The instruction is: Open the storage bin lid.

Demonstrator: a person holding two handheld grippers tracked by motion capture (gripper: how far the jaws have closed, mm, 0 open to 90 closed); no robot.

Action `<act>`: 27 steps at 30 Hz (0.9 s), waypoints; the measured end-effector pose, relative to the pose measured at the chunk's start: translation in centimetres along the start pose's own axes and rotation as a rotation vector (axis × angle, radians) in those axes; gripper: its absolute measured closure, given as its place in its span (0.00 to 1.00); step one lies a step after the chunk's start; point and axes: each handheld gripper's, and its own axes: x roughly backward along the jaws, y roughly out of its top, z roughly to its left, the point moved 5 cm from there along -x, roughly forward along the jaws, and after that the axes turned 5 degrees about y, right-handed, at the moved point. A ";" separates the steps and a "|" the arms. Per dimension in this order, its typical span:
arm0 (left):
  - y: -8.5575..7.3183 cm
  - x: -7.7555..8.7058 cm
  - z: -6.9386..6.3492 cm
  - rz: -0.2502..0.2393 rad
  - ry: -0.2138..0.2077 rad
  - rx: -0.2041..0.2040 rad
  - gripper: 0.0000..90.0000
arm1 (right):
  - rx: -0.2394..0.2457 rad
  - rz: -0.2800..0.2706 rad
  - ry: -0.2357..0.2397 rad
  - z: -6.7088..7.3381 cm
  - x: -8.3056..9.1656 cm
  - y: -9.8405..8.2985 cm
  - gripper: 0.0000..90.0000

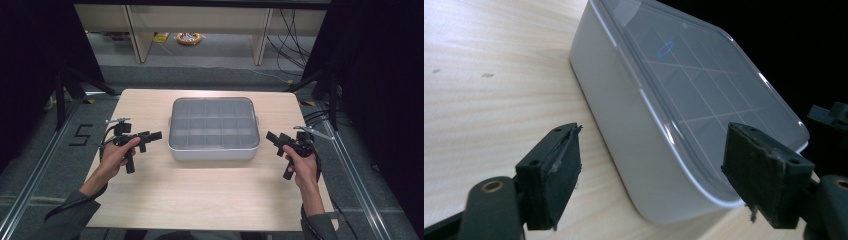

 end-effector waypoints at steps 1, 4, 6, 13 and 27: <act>0.2 -0.3 -0.1 0.009 0.004 0.003 0.27 | -0.029 0.005 0.002 0.1 -0.4 0.1 0.37; 0.7 -1.1 -0.1 0.019 0.008 0.012 0.28 | -0.002 0.024 -0.007 -0.3 -1.7 0.7 0.38; 1.1 -1.6 0.0 0.019 0.013 0.021 0.28 | -0.082 0.042 -0.010 0.1 -2.2 0.8 0.38; 1.9 -2.9 -0.1 0.027 0.013 0.034 0.29 | -0.023 0.039 -0.002 -0.4 -4.6 1.9 0.41; 3.0 -5.9 -0.1 0.054 0.015 0.072 0.47 | -0.136 0.096 0.020 0.5 -8.0 2.0 0.49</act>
